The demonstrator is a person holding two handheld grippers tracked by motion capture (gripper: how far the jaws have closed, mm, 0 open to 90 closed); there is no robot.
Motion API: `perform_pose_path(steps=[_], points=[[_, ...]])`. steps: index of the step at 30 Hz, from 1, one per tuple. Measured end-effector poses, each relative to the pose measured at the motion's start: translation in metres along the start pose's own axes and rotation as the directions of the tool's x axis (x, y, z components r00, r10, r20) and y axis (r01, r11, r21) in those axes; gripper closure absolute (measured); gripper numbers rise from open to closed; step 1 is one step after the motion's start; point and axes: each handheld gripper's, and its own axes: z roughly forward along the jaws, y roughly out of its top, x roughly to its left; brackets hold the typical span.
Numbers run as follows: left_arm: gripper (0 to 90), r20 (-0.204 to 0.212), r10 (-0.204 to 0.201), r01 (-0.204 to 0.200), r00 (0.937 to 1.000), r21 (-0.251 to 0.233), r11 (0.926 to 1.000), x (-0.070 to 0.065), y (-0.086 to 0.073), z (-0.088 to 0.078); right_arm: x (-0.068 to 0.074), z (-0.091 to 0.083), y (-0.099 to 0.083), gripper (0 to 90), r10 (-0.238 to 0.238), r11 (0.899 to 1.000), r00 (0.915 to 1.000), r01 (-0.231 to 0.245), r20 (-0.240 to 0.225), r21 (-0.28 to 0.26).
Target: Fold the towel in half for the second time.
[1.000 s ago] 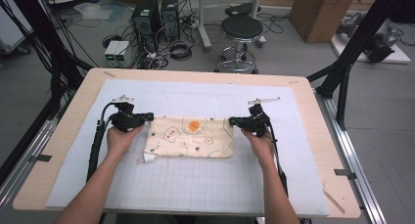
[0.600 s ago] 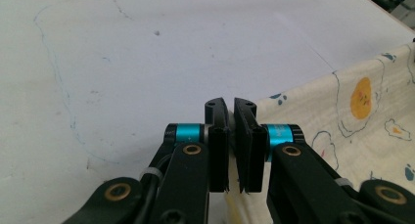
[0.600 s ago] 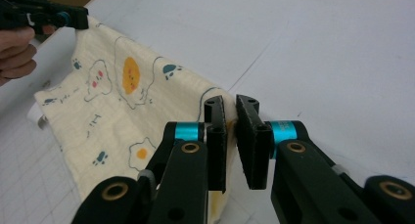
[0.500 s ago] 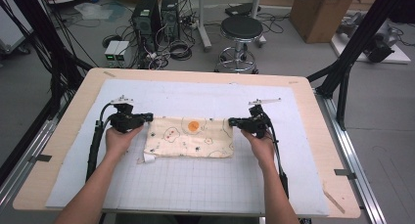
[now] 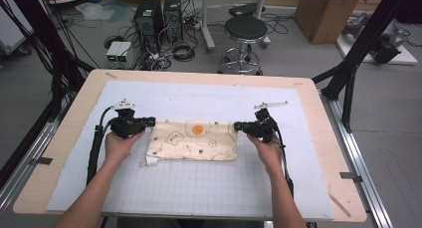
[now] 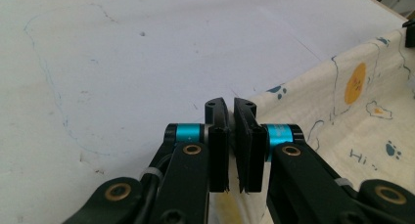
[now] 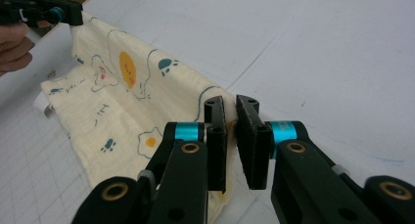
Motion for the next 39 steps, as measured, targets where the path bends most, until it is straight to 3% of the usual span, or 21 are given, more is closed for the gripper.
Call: perform_pose_path(steps=[10, 21, 28, 39], points=[[84.5, 0.016, -0.001, 0.001, 0.9999, -0.011, 0.9999, 0.000, -0.008, -0.005, 0.005, -0.004, -0.003, 83.0, -0.008, 1.000, 0.9996, 0.008, -0.028, 0.000], [84.3, 0.033, 0.057, -0.057, 0.9978, -0.003, 0.9984, -0.008, -0.017, -0.014, 0.013, -0.009, -0.011, 83.0, -0.032, 0.999, 0.9987, 0.033, -0.040, 0.016], [84.2, 0.043, 0.069, -0.069, 0.9967, 0.003, 0.9976, -0.011, -0.024, -0.018, 0.019, -0.010, -0.016, 83.0, -0.055, 0.998, 0.9973, 0.056, -0.048, 0.021], [83.6, 0.062, 0.124, -0.125, 0.9903, 0.012, 0.9921, -0.022, -0.032, -0.029, 0.026, -0.013, -0.028, 82.9, -0.081, 0.996, 0.9954, 0.083, -0.052, 0.040]])
